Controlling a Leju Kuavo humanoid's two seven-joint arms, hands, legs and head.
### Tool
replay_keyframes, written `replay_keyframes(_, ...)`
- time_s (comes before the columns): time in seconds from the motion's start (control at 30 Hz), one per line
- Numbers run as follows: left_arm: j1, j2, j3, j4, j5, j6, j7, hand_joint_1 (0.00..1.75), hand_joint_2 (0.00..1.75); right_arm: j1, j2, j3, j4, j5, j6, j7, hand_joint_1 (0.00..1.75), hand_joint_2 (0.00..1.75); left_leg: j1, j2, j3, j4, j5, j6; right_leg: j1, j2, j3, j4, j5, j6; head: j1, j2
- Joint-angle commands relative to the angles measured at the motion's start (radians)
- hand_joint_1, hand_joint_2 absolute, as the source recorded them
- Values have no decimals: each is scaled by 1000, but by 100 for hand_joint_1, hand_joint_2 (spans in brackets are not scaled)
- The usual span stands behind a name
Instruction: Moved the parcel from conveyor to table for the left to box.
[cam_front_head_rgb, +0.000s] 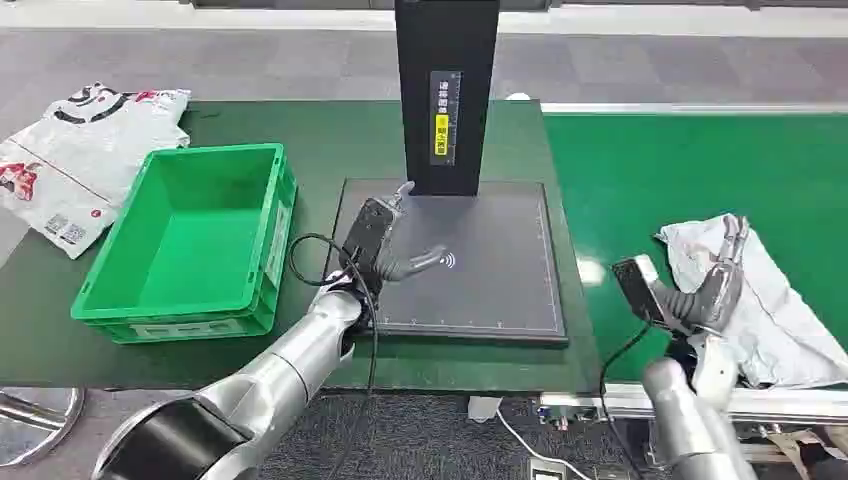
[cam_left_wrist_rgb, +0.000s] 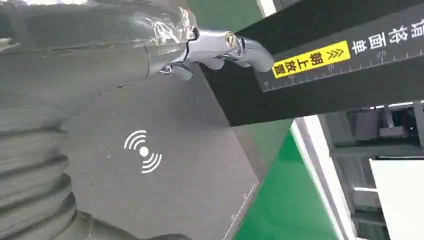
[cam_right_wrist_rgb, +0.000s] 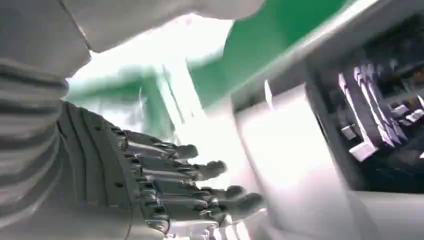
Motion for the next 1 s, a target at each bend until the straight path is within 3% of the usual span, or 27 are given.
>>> replay_keyframes(0.03, -18, 7, -30, 29, 6, 7, -1, 0, 175, -34, 55, -423, 12, 116, 1, 23, 0, 175, 1, -2, 4, -1, -1, 0, 1, 0, 5, -2, -1, 0, 0, 0)
replay_keyframes(0.2, -13, 12, -11, 21, 17, 22, -7, 0, 175, -44, 42, -384, 20, 185, 1, 131, 0, 175, 0, 0, 2, -1, -1, 0, 0, 3, 2, -1, -1, 1, 0, 0)
replay_keyframes(0.33, -10, 17, 1, 16, 19, 28, -11, 0, 175, -86, 9, -336, 136, 199, 1, 230, 0, 175, 0, 1, 3, -1, -1, 1, 0, 3, 2, -1, -1, 1, 0, 0)
replay_keyframes(0.4, -8, 20, 10, 13, 18, 29, -13, 0, 175, -126, -30, -291, 273, 192, 1, 321, 0, 175, 0, 1, 2, 0, -1, 1, 0, 3, 2, -1, 0, 1, 0, 0)
replay_keyframes(0.5, -5, 30, 24, 7, 21, 34, -17, 0, 175, -189, -59, -289, 446, 131, 24, 333, 0, 175, 1, 2, 3, -1, -1, 1, 0, 4, 3, -2, 0, 1, 0, 0)
replay_keyframes(0.53, -6, 33, 30, 7, 23, 30, -16, 0, 175, -198, -70, -257, 466, 169, 63, 397, 0, 175, 1, 3, 5, -2, -1, 1, 1, 6, 5, -4, 1, 1, 0, 0)
replay_keyframes(0.63, -10, 40, 41, 7, 26, 28, -16, 0, 175, -213, -75, -258, 476, 137, 170, 413, 0, 175, 0, 2, 2, 0, -1, 1, -1, 4, 1, 0, 0, 2, 0, 0)
replay_keyframes(1.0, 14, 59, 59, -7, 32, 24, -41, 0, 175, -175, -66, -226, 462, 122, 255, 421, 0, 175, 0, 1, 4, -1, -1, 1, 0, 3, 4, -2, 0, 2, 0, 0)
